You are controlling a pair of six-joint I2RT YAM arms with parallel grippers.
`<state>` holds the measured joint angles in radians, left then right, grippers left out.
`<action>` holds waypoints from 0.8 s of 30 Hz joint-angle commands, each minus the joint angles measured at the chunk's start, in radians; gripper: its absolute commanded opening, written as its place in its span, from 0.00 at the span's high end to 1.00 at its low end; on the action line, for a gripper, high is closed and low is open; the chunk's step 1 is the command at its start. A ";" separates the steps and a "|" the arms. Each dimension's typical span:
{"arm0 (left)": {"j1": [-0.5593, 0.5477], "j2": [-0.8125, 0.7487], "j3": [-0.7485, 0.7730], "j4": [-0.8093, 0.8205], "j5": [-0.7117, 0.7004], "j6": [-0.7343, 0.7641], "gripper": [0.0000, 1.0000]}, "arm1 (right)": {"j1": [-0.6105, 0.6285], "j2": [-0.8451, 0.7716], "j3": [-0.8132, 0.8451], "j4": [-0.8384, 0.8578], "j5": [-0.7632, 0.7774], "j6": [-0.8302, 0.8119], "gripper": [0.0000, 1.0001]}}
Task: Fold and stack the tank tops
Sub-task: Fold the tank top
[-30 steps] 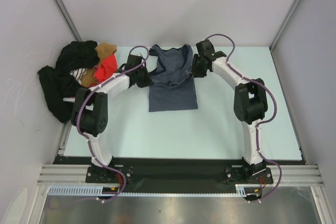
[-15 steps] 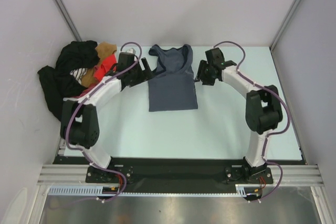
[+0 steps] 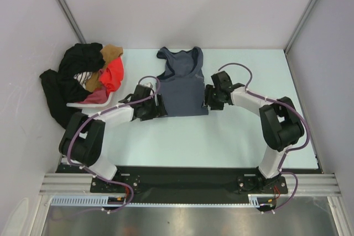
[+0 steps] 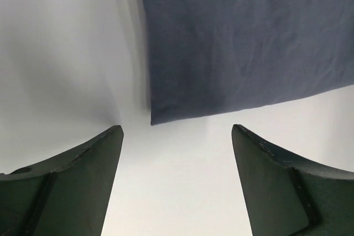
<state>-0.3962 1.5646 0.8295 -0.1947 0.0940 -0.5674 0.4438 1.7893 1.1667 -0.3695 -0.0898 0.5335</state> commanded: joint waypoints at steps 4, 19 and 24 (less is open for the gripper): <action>-0.018 0.043 -0.021 0.124 0.023 0.006 0.21 | 0.026 0.057 0.021 0.038 0.032 -0.023 0.48; -0.032 0.052 -0.030 0.092 -0.016 0.029 1.00 | 0.047 0.038 -0.028 -0.005 0.088 -0.014 1.00; -0.098 -0.032 -0.124 0.092 -0.004 0.012 1.00 | 0.070 -0.111 -0.185 -0.008 0.088 0.002 1.00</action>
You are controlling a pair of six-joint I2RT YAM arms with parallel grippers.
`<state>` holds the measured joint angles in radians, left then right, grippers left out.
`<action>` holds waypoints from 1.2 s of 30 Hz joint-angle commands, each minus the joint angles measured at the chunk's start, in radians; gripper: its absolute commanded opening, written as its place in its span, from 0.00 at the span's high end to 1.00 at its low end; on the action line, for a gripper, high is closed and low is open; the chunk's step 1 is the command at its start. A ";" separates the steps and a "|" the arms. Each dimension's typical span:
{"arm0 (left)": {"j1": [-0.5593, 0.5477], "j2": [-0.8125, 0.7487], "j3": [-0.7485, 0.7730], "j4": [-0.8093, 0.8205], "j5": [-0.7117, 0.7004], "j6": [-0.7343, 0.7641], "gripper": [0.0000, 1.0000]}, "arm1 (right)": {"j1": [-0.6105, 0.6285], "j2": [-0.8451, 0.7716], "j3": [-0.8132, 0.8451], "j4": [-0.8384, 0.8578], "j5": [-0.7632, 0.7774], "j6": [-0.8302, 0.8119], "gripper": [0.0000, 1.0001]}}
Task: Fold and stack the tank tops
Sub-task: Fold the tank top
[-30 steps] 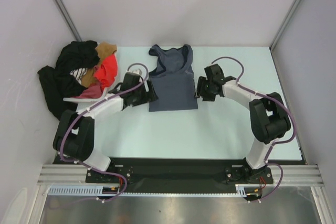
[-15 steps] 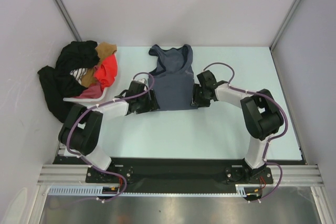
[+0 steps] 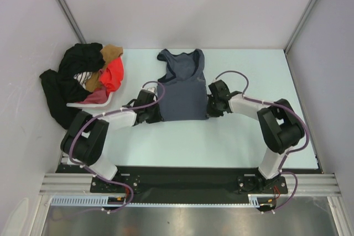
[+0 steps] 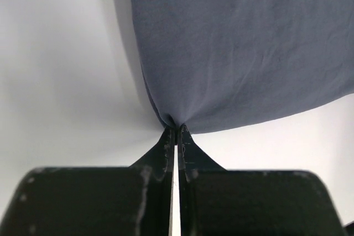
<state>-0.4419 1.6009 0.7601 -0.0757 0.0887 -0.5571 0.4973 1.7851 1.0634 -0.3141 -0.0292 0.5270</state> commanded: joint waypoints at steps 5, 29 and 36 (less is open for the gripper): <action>-0.173 -0.172 -0.175 -0.016 0.000 -0.069 1.00 | 0.038 -0.243 -0.265 -0.075 0.014 0.047 1.00; -0.512 -0.845 -0.361 -0.301 -0.086 -0.394 1.00 | 0.287 -0.878 -0.389 -0.494 0.075 0.281 1.00; -0.497 -0.846 -0.120 -0.470 -0.225 -0.324 1.00 | 0.285 -0.837 -0.156 -0.563 0.161 0.222 1.00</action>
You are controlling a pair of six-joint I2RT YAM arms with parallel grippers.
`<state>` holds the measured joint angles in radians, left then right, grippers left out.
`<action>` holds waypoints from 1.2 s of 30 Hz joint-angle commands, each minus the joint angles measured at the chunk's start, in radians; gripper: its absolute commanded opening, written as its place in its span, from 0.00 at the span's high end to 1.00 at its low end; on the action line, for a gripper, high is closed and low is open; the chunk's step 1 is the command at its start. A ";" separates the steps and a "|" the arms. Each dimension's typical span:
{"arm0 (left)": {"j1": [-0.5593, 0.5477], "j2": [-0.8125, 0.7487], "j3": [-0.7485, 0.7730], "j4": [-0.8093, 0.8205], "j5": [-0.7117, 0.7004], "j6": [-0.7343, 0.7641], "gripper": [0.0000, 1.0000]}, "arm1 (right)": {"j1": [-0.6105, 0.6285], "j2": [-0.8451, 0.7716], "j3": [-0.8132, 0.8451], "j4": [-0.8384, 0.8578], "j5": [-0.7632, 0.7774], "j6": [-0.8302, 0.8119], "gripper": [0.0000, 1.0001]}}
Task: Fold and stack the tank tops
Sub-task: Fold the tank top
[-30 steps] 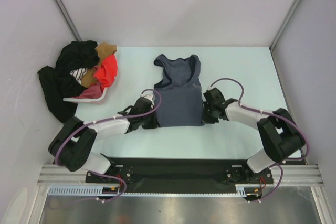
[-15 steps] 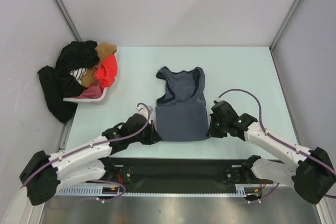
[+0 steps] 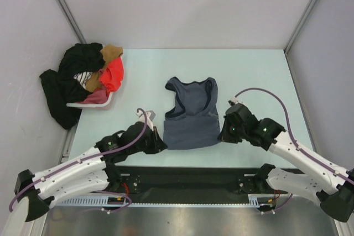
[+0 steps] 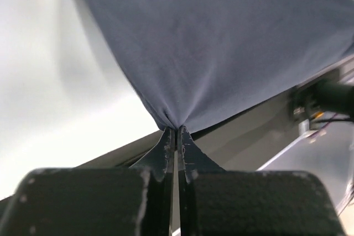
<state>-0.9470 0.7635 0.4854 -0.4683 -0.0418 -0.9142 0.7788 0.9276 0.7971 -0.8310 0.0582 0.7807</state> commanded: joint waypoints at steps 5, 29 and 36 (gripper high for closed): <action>0.114 0.057 0.289 -0.119 -0.043 0.123 1.00 | -0.054 0.143 0.281 -0.049 0.078 -0.109 1.00; 0.550 0.669 0.674 0.063 0.333 0.351 1.00 | -0.441 0.672 0.691 0.067 -0.162 -0.271 1.00; 0.626 0.870 0.817 0.070 0.362 0.368 1.00 | -0.489 0.871 0.885 0.059 -0.210 -0.274 1.00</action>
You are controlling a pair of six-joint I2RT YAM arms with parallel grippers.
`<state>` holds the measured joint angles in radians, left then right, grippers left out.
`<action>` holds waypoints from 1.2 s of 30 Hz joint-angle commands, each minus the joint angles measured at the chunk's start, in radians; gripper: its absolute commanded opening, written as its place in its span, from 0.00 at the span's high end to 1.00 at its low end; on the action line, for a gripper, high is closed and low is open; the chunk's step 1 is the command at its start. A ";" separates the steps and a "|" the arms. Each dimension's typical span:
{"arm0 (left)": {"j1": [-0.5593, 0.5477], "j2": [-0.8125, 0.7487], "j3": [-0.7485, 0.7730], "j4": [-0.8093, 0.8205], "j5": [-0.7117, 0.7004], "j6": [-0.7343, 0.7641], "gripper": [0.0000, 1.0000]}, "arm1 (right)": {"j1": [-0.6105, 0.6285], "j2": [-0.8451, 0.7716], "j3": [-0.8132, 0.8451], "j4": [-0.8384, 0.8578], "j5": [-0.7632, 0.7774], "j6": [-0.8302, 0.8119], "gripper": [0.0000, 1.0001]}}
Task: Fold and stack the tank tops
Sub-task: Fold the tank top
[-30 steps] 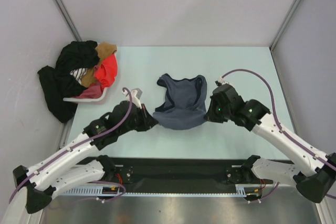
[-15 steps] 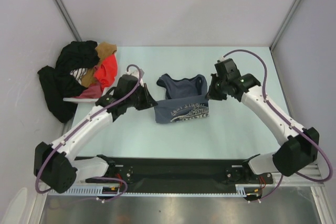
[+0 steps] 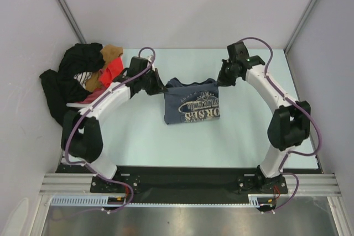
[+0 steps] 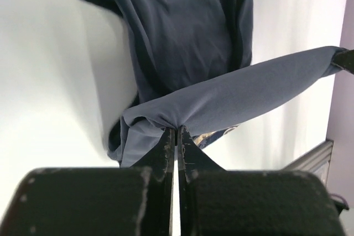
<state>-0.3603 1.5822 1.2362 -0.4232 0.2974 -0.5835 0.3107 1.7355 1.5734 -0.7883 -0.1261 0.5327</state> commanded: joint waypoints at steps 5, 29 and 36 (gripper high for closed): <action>0.086 0.208 0.164 0.044 0.045 0.036 0.99 | -0.047 0.219 0.273 -0.018 -0.043 -0.022 1.00; 0.121 0.481 0.516 -0.026 -0.084 0.054 0.02 | -0.139 0.457 0.360 0.239 -0.087 0.032 0.35; 0.084 0.269 0.356 0.086 -0.052 0.071 0.11 | -0.142 0.237 0.106 0.379 -0.114 -0.028 0.45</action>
<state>-0.2516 1.9759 1.6085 -0.4255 0.2386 -0.5404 0.1684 2.1006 1.7168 -0.5140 -0.2192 0.5434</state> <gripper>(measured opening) 0.901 0.566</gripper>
